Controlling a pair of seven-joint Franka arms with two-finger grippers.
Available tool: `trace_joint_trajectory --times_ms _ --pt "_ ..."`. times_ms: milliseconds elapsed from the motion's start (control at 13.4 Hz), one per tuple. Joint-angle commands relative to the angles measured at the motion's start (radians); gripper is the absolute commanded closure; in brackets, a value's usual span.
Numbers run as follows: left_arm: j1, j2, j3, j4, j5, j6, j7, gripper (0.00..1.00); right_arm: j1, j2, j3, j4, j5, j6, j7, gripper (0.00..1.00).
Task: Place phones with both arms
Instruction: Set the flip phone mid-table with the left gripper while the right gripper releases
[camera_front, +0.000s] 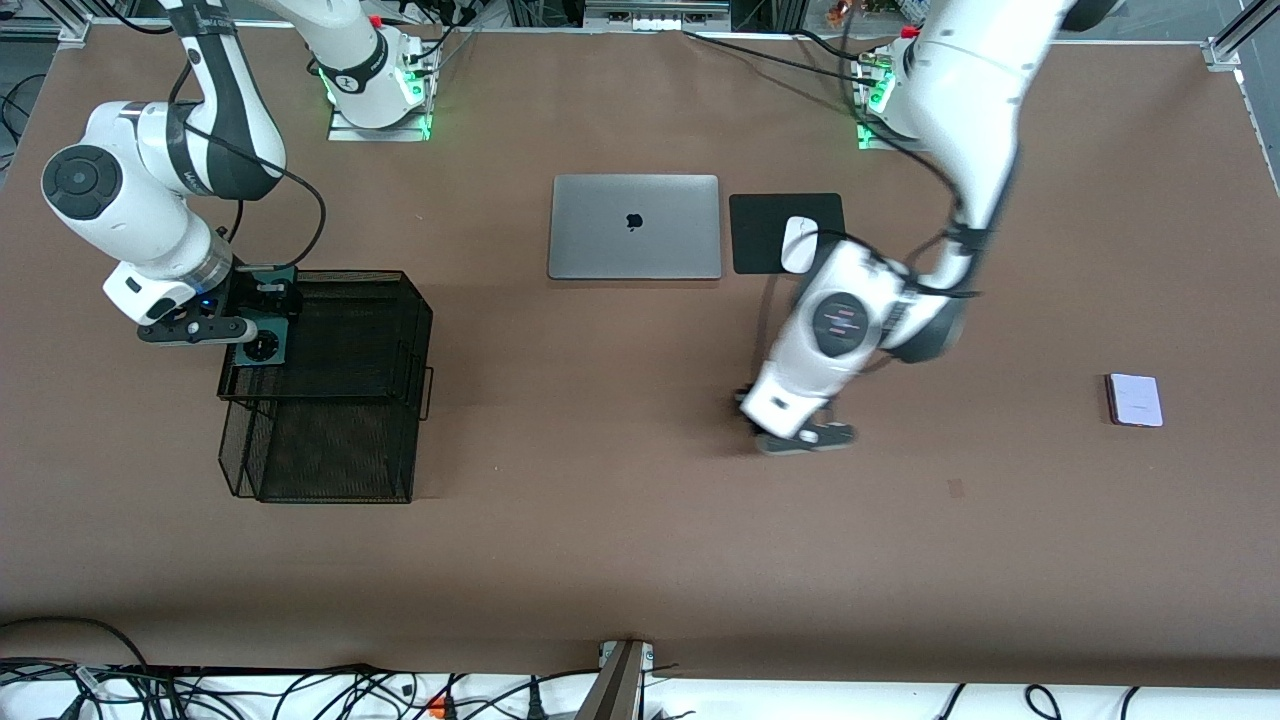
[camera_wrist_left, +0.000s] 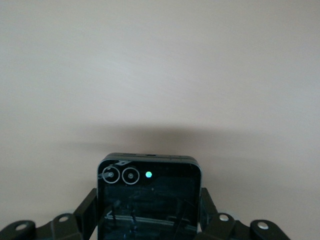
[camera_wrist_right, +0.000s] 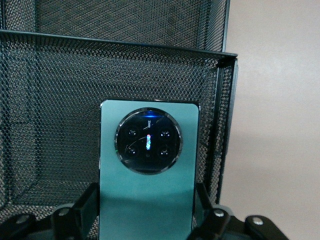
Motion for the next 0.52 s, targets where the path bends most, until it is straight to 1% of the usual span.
trace_joint_trajectory --times_ms 0,75,149,224,298,373,447 --pt "-0.096 0.14 0.027 0.224 -0.006 -0.044 -0.089 1.0 0.012 0.016 -0.009 -0.011 0.035 0.055 -0.008 0.82" --pt "-0.125 0.179 0.029 0.279 -0.006 -0.045 -0.109 1.0 0.012 0.03 -0.009 -0.011 0.035 0.057 -0.008 0.79" --pt "-0.158 0.214 0.03 0.326 -0.006 -0.048 -0.126 1.0 0.012 0.038 -0.009 -0.009 0.035 0.057 -0.008 0.66" --pt "-0.197 0.248 0.051 0.38 -0.006 -0.05 -0.142 1.0 0.012 0.046 -0.009 -0.011 0.035 0.054 -0.01 0.53" --pt "-0.257 0.289 0.1 0.443 -0.009 -0.052 -0.153 1.0 0.012 0.052 -0.011 -0.011 0.035 0.054 -0.01 0.34" --pt "-0.311 0.331 0.146 0.495 -0.01 -0.05 -0.2 1.0 0.012 0.056 -0.009 -0.011 0.035 0.053 -0.01 0.23" --pt "-0.339 0.358 0.167 0.514 -0.01 -0.05 -0.226 1.0 0.012 0.056 -0.009 -0.009 0.035 0.056 -0.01 0.03"
